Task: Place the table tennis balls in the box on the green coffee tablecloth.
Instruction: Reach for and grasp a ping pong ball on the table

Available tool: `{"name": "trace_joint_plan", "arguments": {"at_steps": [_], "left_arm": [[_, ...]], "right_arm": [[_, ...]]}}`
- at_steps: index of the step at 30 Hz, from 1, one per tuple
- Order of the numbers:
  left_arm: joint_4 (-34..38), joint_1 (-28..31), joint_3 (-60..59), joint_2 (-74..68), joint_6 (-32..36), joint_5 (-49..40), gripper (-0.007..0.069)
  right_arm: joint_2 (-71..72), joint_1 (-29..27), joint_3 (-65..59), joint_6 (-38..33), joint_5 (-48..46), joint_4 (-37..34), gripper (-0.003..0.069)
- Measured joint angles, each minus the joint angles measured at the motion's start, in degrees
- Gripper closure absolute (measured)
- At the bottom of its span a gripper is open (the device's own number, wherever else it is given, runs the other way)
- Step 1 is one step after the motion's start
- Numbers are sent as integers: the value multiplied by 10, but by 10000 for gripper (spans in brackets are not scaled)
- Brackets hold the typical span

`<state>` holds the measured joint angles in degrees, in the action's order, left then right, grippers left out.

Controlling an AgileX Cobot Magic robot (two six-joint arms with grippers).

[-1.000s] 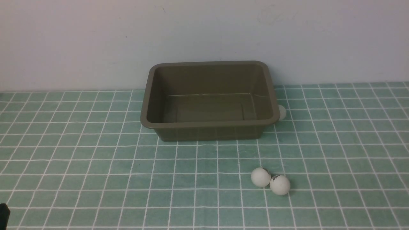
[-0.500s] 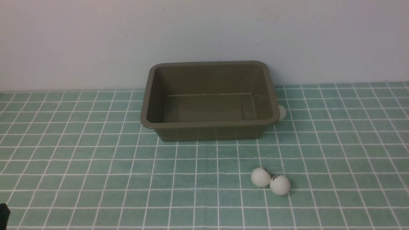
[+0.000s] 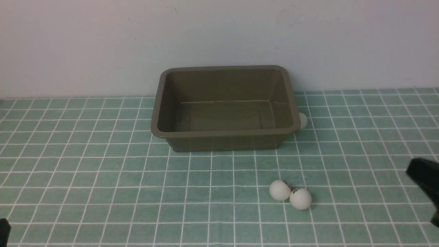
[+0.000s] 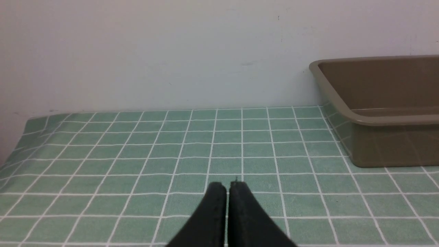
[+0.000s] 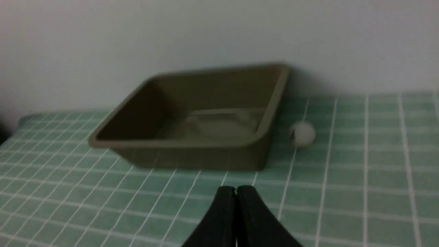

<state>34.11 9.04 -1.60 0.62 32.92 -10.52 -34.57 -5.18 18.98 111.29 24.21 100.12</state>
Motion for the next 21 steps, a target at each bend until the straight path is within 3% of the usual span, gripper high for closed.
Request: {"name": "trace_joint_plan", "arguments": {"at_steps": [6, 10, 12, 14, 15, 16, 17, 21], "left_arm": [[0, 0, 0, 0, 0, 0, 629], [0, 0, 0, 0, 0, 0, 629], [0, 0, 0, 0, 0, 0, 629], [0, 0, 0, 0, 0, 0, 629], [0, 0, 0, 0, 0, 0, 629], [0, 0, 0, 0, 0, 0, 629], [0, 0, 0, 0, 0, 0, 629], [0, 0, 0, 0, 0, 0, 629]], "right_arm": [[-94, 0, 14, 41, 54, 13, 673], [-128, 0, 60, -30, 79, 13, 672], [-130, 0, 92, -90, 66, 13, 672], [-131, 0, 135, -213, 20, 13, 672], [-131, 0, 142, -234, 8, 13, 672], [-131, 0, 167, -310, -50, 13, 672], [-131, 0, 169, -310, -58, 12, 672], [-131, 0, 183, -382, -238, -21, 672]]}}
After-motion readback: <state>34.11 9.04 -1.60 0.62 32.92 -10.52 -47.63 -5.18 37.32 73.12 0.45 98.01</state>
